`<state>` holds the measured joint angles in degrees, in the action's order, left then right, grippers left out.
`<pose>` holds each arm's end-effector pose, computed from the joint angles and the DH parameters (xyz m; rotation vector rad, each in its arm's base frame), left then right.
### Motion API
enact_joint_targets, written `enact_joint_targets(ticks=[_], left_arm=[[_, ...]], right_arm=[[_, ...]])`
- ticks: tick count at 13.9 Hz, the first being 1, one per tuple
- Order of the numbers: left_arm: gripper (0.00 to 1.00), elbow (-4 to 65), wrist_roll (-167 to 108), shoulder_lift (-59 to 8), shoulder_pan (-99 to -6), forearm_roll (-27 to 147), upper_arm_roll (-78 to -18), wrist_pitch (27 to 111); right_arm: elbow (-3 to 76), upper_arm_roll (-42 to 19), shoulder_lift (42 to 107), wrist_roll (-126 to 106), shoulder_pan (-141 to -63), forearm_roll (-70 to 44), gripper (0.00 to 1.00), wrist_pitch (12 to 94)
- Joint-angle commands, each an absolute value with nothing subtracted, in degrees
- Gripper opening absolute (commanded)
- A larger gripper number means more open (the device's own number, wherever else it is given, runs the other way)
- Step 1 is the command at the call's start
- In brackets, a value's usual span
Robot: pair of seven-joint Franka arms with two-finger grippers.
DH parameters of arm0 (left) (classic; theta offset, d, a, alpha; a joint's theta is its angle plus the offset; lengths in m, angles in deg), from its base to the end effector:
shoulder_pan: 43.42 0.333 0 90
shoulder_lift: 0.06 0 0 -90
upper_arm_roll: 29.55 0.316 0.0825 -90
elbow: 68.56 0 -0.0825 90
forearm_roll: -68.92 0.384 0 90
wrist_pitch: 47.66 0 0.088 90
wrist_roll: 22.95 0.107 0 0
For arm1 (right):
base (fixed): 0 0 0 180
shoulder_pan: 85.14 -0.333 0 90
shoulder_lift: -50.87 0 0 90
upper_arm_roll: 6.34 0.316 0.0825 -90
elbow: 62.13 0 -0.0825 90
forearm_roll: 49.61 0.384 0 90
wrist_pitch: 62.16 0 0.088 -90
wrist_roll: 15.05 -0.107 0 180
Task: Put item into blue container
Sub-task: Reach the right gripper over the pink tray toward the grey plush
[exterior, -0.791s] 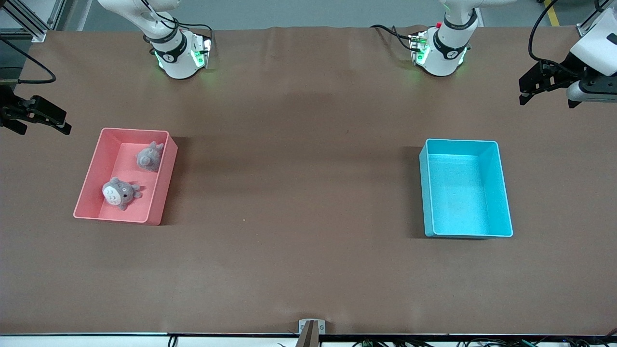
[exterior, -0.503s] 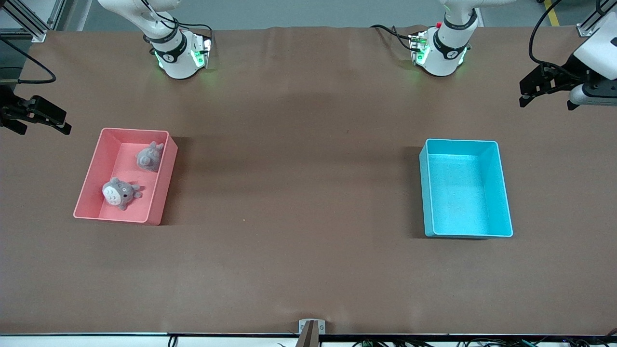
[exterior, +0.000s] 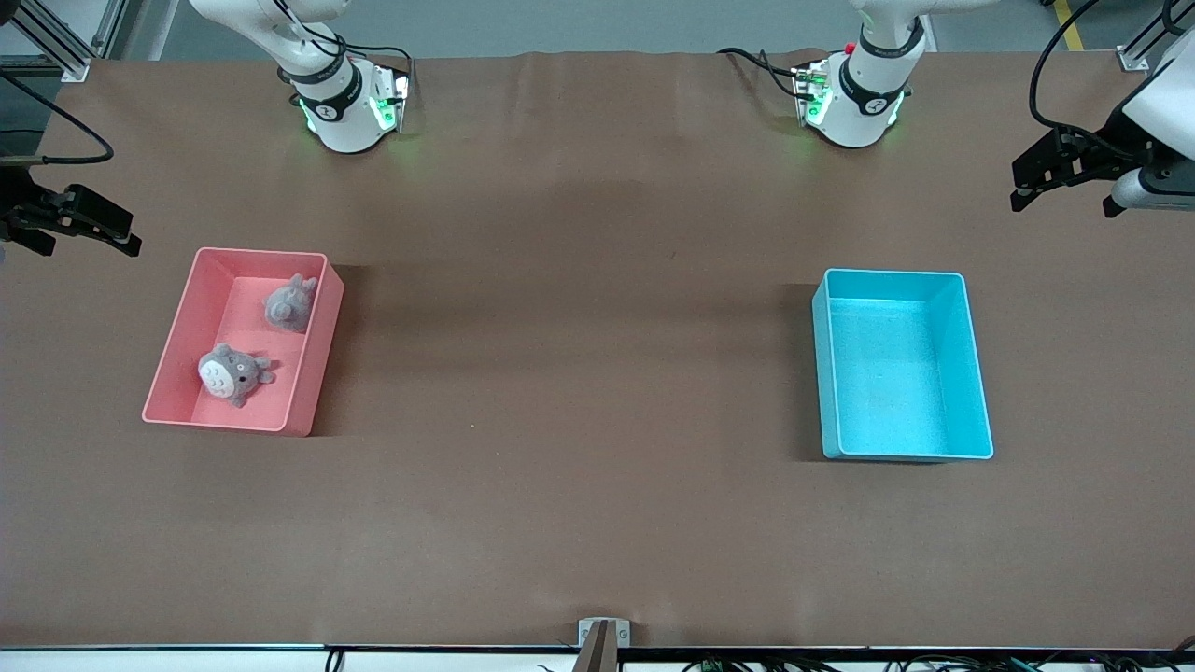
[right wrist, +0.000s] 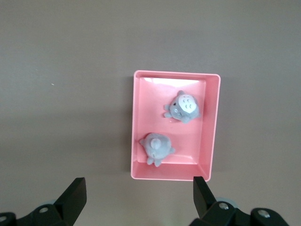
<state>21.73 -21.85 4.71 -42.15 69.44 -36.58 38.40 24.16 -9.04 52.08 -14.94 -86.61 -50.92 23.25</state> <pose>0.5187 -0.0544 0.6605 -3.1172 0.1852 -0.0150 0.5530 -0.0142 0.6363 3.1175 -0.0327 -0.0573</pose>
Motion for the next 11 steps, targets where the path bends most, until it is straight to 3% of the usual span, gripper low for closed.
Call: enact_joint_targets(ticks=[1, 4, 11], left_arm=[[1.00, 19.9, -21.9, 3.7, -42.4, 68.5, -36.8, 37.0], [1.00, 19.8, -22.2, 3.9, -42.4, 68.5, -38.9, 36.2], [1.00, 19.9, -22.2, 3.4, -42.1, 68.7, -39.0, 35.8]], right_arm=[[32.2, -9.0, 51.0, -15.1, -86.0, -52.5, 1.00, 26.5], [40.4, -9.0, 51.0, -15.1, -84.3, -52.5, 1.00, 30.3], [60.7, -9.0, 51.1, -14.9, -82.6, -52.3, 1.00, 52.4]])
